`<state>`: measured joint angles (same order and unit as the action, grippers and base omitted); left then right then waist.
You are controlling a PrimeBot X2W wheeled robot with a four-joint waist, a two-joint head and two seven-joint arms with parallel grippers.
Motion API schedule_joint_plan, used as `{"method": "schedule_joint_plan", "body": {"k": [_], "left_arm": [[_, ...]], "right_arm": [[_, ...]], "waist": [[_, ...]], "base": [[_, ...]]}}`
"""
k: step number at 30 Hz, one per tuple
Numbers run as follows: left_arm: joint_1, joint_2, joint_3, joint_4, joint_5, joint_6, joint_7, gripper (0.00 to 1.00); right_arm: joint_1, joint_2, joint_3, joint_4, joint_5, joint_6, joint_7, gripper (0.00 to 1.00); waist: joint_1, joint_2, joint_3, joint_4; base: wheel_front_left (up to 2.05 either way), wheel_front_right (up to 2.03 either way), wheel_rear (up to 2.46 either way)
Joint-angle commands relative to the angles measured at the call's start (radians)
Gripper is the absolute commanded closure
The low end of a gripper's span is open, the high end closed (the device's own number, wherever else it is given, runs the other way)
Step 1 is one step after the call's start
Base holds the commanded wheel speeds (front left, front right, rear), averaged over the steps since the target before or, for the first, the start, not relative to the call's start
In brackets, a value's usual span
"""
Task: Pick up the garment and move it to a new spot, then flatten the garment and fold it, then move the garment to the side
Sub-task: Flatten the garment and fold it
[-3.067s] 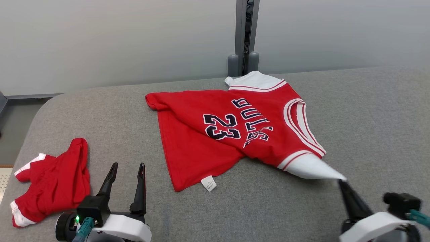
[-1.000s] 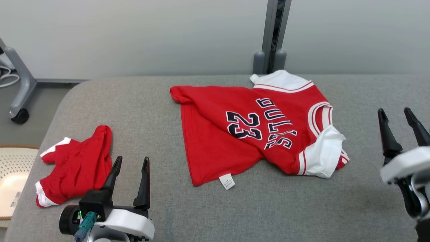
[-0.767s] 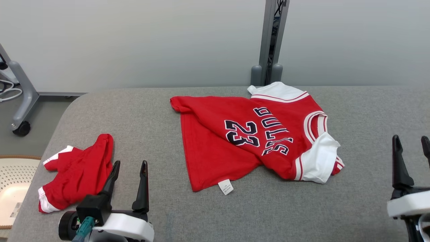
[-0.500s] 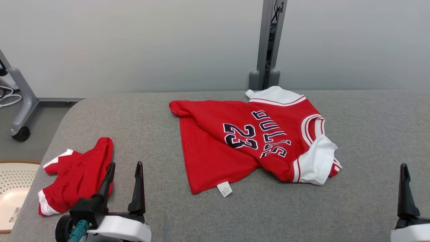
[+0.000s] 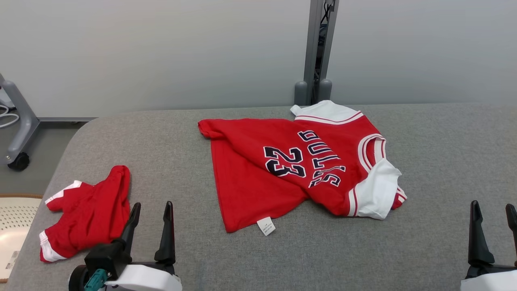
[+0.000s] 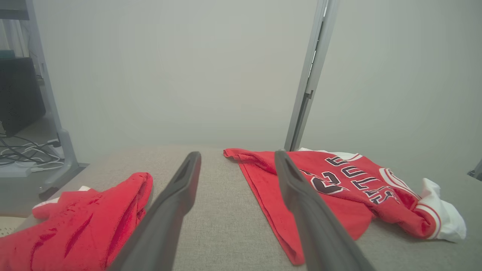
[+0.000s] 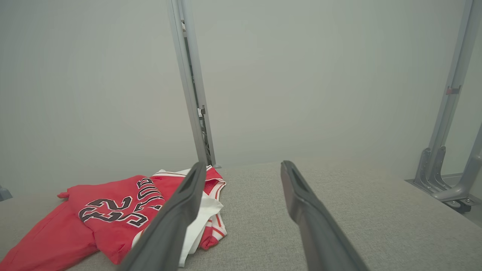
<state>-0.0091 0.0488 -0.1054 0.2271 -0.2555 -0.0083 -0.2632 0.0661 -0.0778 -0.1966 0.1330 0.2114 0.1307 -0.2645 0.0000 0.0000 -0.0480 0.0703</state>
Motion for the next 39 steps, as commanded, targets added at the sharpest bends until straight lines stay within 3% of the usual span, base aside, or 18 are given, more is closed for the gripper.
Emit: {"method": "schedule_joint_plan", "body": {"k": [1, 8, 11, 17, 22, 39], "left_arm": [[-0.009, 0.003, -0.007, 0.023, -0.034, -0.015, -0.001, 0.0], [-0.061, 0.003, -0.1, 0.159, -0.107, -0.064, -0.001, 0.0], [-0.116, 0.005, -0.159, 0.256, -0.228, -0.087, -0.001, 0.0], [-0.229, 0.004, -0.256, 0.447, -0.364, -0.086, 0.041, 0.0], [-0.294, 0.005, -0.309, 0.561, -0.416, -0.082, 0.061, 0.0], [-0.396, 0.001, -0.446, 0.717, -0.656, -0.121, 0.075, 0.0]], "right_arm": [[-0.014, -0.007, -0.001, 0.0, -0.007, 0.0, -0.001, 0.0], [-0.016, 0.001, 0.021, 0.026, -0.016, 0.0, -0.001, 0.0], [-0.023, 0.002, 0.034, 0.031, -0.021, 0.0, -0.001, 0.0], [-0.05, 0.008, 0.052, 0.038, -0.027, 0.0, -0.001, 0.0], [-0.067, 0.011, 0.052, 0.046, -0.032, 0.0, -0.001, 0.0], [-0.098, 0.018, 0.054, 0.042, -0.046, 0.0, -0.001, 0.0]], "waist": [[0.0, 0.0, 0.012, -0.011], [0.0, 0.0, 0.044, -0.038], [0.0, 0.0, 0.06, -0.052], [0.0, 0.0, 0.1, -0.084], [0.0, 0.0, 0.126, -0.106], [0.0, 0.0, 0.183, -0.141]], "base": [[0.0, 0.0, 0.0], [0.0, 0.0, 0.0], [0.0, 0.0, 0.0], [0.0, 0.0, 0.0], [0.0, 0.0, 0.0], [0.0, 0.0, 0.0]]}}
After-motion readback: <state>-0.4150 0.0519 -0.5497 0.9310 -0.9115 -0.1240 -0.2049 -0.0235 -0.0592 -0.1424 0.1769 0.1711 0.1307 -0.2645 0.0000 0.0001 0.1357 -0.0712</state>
